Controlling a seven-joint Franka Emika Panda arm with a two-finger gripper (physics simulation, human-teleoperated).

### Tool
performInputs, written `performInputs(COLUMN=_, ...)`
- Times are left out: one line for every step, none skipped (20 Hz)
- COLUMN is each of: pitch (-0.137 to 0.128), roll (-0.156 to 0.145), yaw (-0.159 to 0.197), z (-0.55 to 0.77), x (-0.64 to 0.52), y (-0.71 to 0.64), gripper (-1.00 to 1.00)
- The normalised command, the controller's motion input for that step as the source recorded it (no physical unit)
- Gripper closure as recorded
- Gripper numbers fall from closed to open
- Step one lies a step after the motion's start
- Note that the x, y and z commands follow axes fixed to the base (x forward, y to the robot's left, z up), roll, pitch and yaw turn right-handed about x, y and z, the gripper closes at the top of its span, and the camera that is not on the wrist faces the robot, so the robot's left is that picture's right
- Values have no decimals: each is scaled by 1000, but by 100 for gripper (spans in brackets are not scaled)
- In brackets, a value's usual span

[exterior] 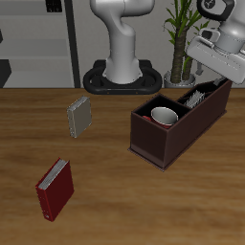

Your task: Place the red mug into the left desk caddy's right compartment and place the striped book into the left desk caddy's back compartment

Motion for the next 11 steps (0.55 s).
performInputs(pitch=13, roll=-21, yaw=4, z=-6, x=-61, y=-78, gripper=-100)
performInputs(pitch=-21, roll=-7, yaw=26, z=26, x=-43, y=-82, gripper=-100)
performInputs(pitch=0, roll=2, yaw=-3, z=12, x=-63, y=-65, gripper=-100)
performInputs(pitch=-3, roll=-12, yaw=10, z=21, x=-39, y=-98, gripper=-100)
performInputs(pitch=0, roll=-12, yaw=24, z=16, x=-19, y=-121, gripper=-100)
performInputs(pitch=-1, roll=17, yaw=7, z=4, x=-51, y=-27, gripper=-100)
performInputs(pitch=-7, roll=22, yaw=32, z=66, x=-57, y=-68, gripper=-100)
performInputs(pitch=6, roll=24, yaw=11, z=114, x=-44, y=-172, gripper=-100)
performInputs(pitch=-39, roll=8, yaw=-4, z=169, x=-138, y=-256, gripper=-100)
performInputs(pitch=-96, roll=3, yaw=80, z=118, x=-253, y=-140, gripper=-100)
performInputs(pitch=-14, roll=6, yaw=16, z=28, x=-118, y=-119, gripper=-100)
